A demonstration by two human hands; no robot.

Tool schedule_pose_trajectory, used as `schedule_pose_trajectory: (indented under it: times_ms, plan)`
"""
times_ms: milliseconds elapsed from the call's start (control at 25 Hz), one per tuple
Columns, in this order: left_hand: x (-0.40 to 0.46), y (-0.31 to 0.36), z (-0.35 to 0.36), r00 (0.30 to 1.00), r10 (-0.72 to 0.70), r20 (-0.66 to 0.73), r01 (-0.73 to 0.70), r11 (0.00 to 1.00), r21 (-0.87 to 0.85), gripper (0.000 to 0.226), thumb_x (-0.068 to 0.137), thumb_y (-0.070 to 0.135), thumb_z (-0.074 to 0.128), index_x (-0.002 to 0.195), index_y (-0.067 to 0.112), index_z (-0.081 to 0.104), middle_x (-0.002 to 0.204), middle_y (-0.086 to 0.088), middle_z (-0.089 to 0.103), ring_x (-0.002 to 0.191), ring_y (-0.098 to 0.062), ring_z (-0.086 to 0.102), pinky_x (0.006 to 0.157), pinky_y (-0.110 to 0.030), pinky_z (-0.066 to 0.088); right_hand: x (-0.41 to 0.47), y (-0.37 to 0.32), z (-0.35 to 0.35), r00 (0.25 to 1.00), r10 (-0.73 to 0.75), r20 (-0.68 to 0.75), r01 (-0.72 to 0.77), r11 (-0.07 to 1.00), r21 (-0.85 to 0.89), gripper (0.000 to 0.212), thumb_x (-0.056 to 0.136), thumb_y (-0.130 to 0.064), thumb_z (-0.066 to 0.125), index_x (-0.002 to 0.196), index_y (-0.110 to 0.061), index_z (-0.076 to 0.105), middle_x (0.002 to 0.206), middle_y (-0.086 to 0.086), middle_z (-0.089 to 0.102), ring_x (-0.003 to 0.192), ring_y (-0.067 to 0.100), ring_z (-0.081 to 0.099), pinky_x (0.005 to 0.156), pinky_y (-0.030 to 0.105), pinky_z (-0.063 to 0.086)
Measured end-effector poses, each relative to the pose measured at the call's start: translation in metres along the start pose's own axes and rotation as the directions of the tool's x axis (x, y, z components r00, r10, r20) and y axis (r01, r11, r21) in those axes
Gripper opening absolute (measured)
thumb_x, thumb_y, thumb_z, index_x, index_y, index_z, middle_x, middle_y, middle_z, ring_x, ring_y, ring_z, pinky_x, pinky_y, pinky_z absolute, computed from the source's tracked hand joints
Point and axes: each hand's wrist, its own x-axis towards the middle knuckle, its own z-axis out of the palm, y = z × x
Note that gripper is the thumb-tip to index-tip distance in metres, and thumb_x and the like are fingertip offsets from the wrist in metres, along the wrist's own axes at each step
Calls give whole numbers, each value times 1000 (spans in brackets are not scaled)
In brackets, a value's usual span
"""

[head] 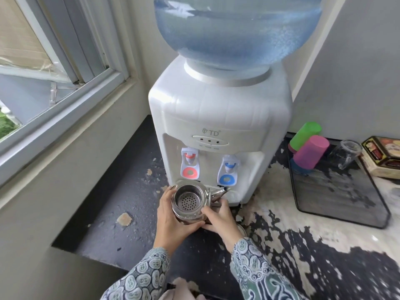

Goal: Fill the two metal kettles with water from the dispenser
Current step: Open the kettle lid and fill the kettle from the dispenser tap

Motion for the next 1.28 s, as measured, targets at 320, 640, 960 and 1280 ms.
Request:
schedule_pose_trajectory:
  times_ms: [320,640,960,1280]
  plan:
    - [-45,-16,5,996,-49,70,50,999,-16,106,46,45,87,129,50,21,145,-7,32,135,-22,34,108,-54,32,-26,41,-8,997,49,-58,-47,998,50,42,82,-5,60,114,-14,33,119,13,52,103,18,57,54,20,56]
    - [-46,-24,0,990,-33,140,31,999,18,107,47,48,84,131,46,18,145,-1,26,139,-21,25,112,-53,27,-20,41,-57,978,-193,-76,109,793,-600,33,85,-42,57,105,-16,59,98,-1,66,83,11,63,71,25,53]
    - [-44,-23,-4,986,-19,164,5,997,83,105,45,53,80,129,50,17,138,34,12,140,-17,23,116,-45,23,-4,72,-78,951,-307,-37,115,463,-879,21,85,-16,63,105,-13,60,114,-2,51,88,14,54,70,23,43]
    - [-44,-23,-5,981,-53,187,25,989,146,106,43,59,76,130,44,18,138,19,21,135,-7,21,113,-32,19,-12,28,-89,644,-660,-387,386,717,-580,13,85,-7,57,97,-7,63,103,5,49,87,23,58,72,9,47]
